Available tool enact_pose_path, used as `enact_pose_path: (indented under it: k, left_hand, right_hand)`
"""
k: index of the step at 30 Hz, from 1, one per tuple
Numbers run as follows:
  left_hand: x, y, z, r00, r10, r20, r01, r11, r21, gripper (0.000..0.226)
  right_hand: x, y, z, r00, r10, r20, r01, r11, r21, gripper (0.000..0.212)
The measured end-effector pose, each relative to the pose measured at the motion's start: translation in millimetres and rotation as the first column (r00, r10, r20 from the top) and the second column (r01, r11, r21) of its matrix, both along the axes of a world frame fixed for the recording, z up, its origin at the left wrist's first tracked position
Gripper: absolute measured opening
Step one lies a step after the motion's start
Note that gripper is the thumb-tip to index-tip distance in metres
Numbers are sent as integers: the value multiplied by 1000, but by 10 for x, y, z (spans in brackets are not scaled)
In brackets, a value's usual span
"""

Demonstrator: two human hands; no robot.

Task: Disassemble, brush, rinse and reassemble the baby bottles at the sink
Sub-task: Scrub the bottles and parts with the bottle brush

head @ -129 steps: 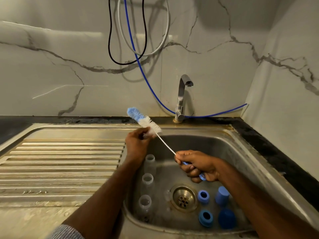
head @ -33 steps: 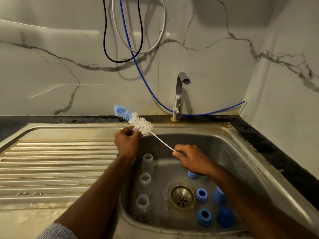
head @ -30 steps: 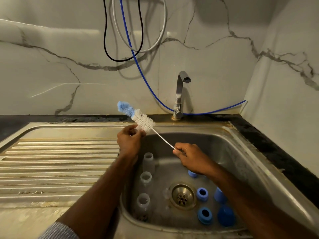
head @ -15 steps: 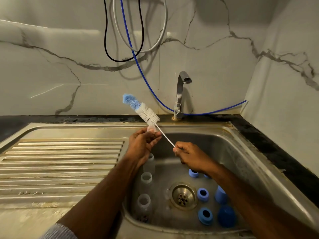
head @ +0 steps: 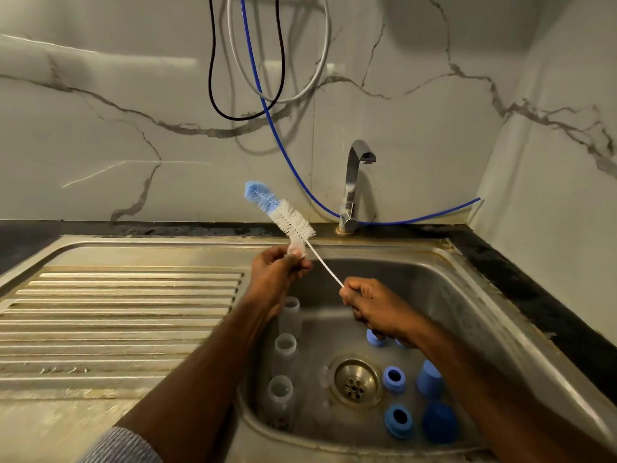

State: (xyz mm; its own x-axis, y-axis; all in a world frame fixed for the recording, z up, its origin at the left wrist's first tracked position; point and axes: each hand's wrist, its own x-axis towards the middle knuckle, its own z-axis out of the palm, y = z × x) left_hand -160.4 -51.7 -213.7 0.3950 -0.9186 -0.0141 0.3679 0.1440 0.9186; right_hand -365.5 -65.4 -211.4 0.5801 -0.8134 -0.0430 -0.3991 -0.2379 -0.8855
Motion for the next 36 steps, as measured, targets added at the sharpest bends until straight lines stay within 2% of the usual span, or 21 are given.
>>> enact_pose_path:
  k: [4, 5, 8, 13, 16, 25, 28, 30, 36]
  left_hand:
    - [176, -24, -2, 976, 83, -200, -85, 996, 0, 18]
    - [186, -20, -7, 983, 67, -172, -67, 998, 5, 17]
    - [79, 15, -23, 995, -49, 92, 45, 998, 35, 14]
    - [75, 16, -69, 961, -61, 269, 47, 997, 57, 9]
    - [-52, 24, -90, 924, -67, 377, 44, 997, 68, 9]
    - [99, 6, -89, 994, 58, 96, -62, 997, 40, 18]
    - [146, 8, -82, 959, 54, 277, -57, 998, 1, 25]
    - [172, 8, -84, 950, 66, 305, -58, 998, -35, 27]
    - [308, 26, -33, 991, 127, 32, -123, 987, -102, 20]
  right_hand:
    - [-161, -69, 77, 996, 52, -68, -50, 998, 29, 26]
    - [-178, -74, 80, 994, 69, -85, -66, 997, 37, 26]
    - [-113, -38, 28, 994, 61, -90, -62, 998, -3, 24]
    - [36, -70, -109, 993, -45, -108, 20, 975, -221, 27]
    - [62, -147, -127, 991, -97, -88, 70, 961, -269, 28]
    - [-32, -206, -101, 993, -116, -30, 103, 954, -281, 27]
    - [-24, -177, -103, 995, -63, -80, 36, 954, -299, 25]
    - [-52, -170, -73, 992, -45, -121, 5, 948, -318, 25]
    - [-241, -210, 24, 981, 33, -193, -70, 979, -190, 27]
